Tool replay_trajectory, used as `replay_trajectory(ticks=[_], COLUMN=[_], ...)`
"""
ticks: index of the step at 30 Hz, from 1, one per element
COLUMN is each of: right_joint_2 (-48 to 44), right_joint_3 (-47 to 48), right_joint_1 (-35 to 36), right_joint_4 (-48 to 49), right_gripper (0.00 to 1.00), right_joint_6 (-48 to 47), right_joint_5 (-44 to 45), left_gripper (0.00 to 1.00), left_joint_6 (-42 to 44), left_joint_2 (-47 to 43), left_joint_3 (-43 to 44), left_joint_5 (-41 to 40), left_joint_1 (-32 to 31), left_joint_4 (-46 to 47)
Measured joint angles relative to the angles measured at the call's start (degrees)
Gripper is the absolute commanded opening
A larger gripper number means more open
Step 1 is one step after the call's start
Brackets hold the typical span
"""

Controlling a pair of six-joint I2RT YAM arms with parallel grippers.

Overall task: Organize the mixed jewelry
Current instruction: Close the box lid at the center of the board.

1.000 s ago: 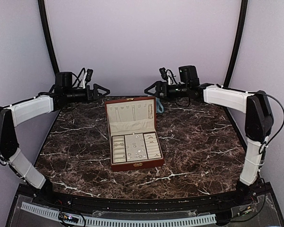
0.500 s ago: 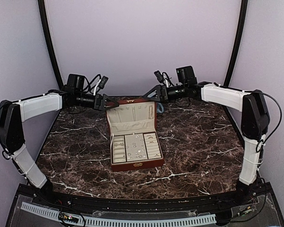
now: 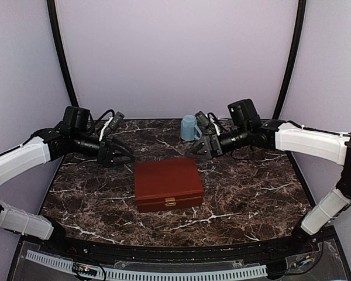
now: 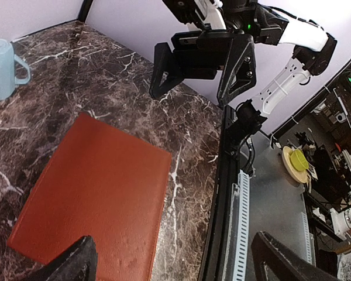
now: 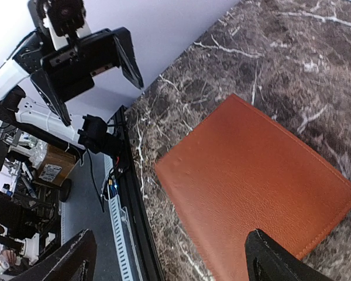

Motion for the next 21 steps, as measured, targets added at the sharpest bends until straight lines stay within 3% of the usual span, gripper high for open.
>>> replay_trajectory(ticks=[4,7,10,15,21], right_joint_2=[-6.12,-9.14,-10.43,-10.27,-9.33], right_joint_3=[-8.26,-12.24,-15.58,-19.78,-22.77], right_joint_1=[2.36,3.61,5.79,10.4,13.16], right_joint_4=[2.25,4.44,7.28,10.01,13.22], right_gripper=[0.86,0.81,0.7,0.55,0.37], right_joint_6=[4.76,8.59,12.41,17.99,22.4], right_joint_5=[9.46,16.37,21.55,26.25,29.09], left_gripper=[0.88,0.78,0.72,0.59,0.41], left_joint_6=[-5.27,-9.29,-14.6,-21.62,-25.59], left_joint_2=[-10.54,-15.85,-19.28,-17.42,-12.24], left_joint_3=[-8.46,-13.09,-17.55,-21.16,-22.1], left_joint_5=[-8.15,-14.51,-22.08,-32.28,-37.33], left_joint_1=[-1.2,-3.56,-7.41,-15.13,-19.82], left_joint_4=[1.81,4.07,5.99,7.13,9.27])
